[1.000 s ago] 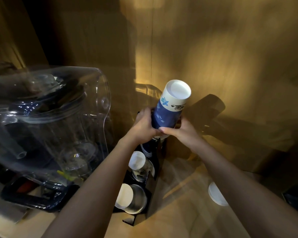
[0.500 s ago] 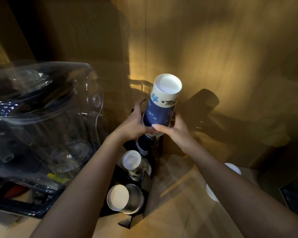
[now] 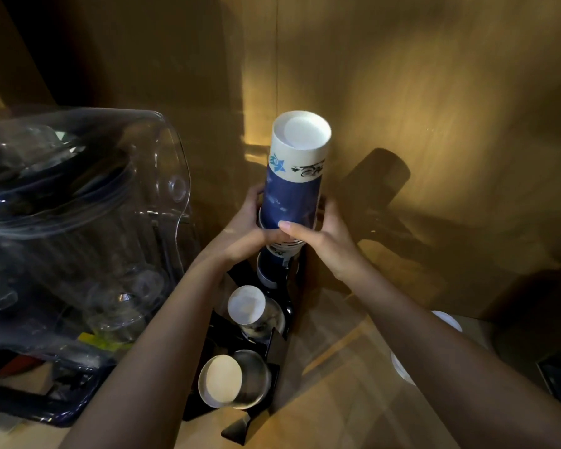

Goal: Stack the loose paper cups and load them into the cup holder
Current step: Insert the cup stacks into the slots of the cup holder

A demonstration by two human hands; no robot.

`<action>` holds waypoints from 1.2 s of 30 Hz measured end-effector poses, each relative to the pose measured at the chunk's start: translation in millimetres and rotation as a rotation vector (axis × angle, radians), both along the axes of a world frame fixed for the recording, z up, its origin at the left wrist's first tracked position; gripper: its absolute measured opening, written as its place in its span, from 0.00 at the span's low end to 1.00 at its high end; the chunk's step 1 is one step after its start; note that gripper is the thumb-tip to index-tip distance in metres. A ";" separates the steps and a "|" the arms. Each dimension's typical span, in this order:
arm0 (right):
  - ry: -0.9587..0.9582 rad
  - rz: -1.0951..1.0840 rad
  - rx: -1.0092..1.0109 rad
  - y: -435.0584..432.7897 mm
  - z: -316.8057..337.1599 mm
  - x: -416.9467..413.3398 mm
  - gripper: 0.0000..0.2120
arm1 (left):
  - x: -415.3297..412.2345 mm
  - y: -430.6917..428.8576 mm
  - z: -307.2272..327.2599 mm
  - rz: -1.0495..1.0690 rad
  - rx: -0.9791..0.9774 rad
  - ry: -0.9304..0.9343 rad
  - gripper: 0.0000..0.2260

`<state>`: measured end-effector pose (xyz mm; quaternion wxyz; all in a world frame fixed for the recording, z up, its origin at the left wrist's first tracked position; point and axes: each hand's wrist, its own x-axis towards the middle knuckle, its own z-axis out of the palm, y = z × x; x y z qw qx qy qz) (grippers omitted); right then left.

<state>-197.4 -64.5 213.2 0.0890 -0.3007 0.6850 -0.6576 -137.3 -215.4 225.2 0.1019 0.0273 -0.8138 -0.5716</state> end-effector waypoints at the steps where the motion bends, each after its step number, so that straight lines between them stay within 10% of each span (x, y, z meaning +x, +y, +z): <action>1: -0.010 0.004 -0.025 -0.4 -0.3 -0.9 0.28 | -0.8 0.0 0.8 0.006 -0.006 0.018 0.39; 8: 0.072 -0.053 -0.098 -5.1 -11.3 0.9 0.21 | -0.7 -6.2 5.3 -0.021 -0.083 -0.032 0.41; 14: 0.244 -0.077 0.274 -10.1 -27.7 -8.3 0.35 | 2.5 -13.4 -17.3 0.024 -0.265 -0.207 0.44; 19: 0.219 -0.041 0.198 -4.3 -27.5 -5.7 0.44 | 5.7 -12.0 -23.1 0.011 -0.121 -0.075 0.42; 25: 0.542 -0.129 0.254 -1.5 -27.2 0.4 0.24 | 11.6 -9.5 -34.6 0.038 -0.299 0.080 0.28; 36: 0.621 -0.135 0.445 16.1 -20.0 1.4 0.16 | 14.8 12.5 -24.5 0.075 -0.524 0.078 0.28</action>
